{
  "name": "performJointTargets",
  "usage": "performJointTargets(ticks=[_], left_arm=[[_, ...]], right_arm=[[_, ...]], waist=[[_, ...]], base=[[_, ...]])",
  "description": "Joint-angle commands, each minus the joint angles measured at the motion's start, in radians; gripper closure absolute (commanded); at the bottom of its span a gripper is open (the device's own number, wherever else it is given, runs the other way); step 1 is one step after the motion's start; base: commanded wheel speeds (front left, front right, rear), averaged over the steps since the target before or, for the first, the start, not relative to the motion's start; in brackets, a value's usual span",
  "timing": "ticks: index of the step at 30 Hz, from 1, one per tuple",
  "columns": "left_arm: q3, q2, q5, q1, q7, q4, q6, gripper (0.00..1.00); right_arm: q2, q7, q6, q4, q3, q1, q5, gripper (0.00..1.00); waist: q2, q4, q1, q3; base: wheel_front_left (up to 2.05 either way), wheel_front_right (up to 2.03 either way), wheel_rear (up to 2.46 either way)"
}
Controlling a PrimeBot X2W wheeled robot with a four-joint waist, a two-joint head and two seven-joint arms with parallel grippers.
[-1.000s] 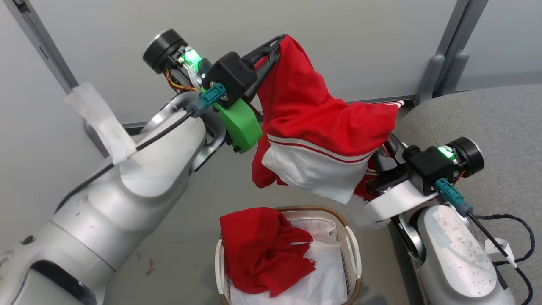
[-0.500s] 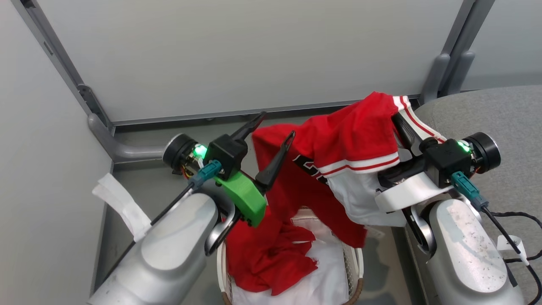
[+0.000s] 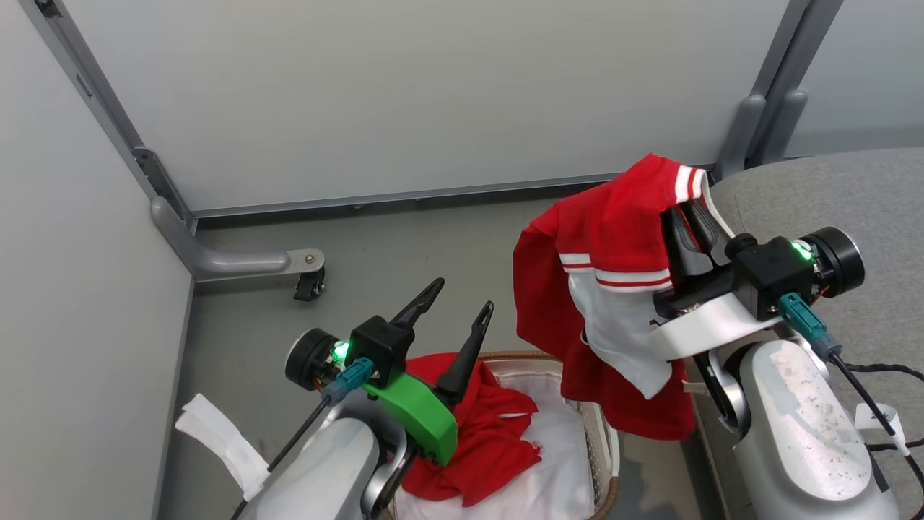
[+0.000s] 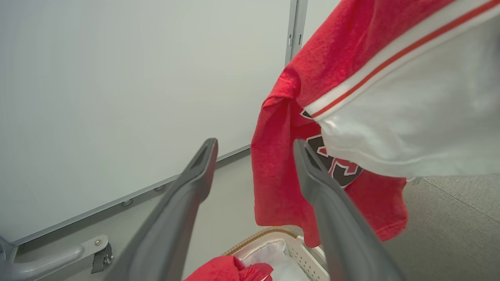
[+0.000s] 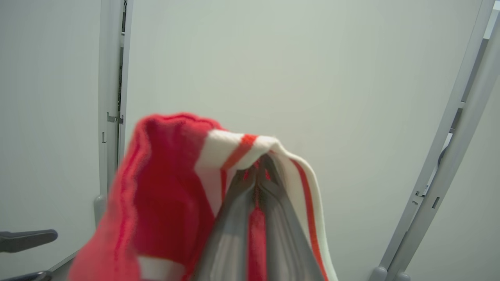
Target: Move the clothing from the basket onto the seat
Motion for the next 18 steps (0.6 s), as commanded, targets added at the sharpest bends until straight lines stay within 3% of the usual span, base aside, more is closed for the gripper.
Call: performJointTargets(ticks=[1,11,18], left_arm=[[0.011,-0.007,0.009,0.023,0.001,-0.009,-0.003,0.0],[0.055,-0.022,0.045,0.079,0.001,-0.043,-0.003,0.0],[0.068,-0.03,0.06,0.095,0.0,-0.072,-0.003,0.0]], right_arm=[[-0.004,-0.005,-0.001,-0.007,-0.005,0.014,-0.003,1.0],[-0.004,-0.005,-0.001,-0.004,-0.033,0.027,0.005,1.0],[-0.004,-0.005,-0.001,-0.001,-0.037,0.016,-0.001,1.0]], waist=[[-0.0001,0.0,0.0,-0.001],[-0.0001,-0.029,0.0,-0.01],[-0.0001,-0.123,0.0,-0.001]], base=[[0.0,0.0,0.0],[0.0,0.0,0.0],[0.0,0.0,0.0]])
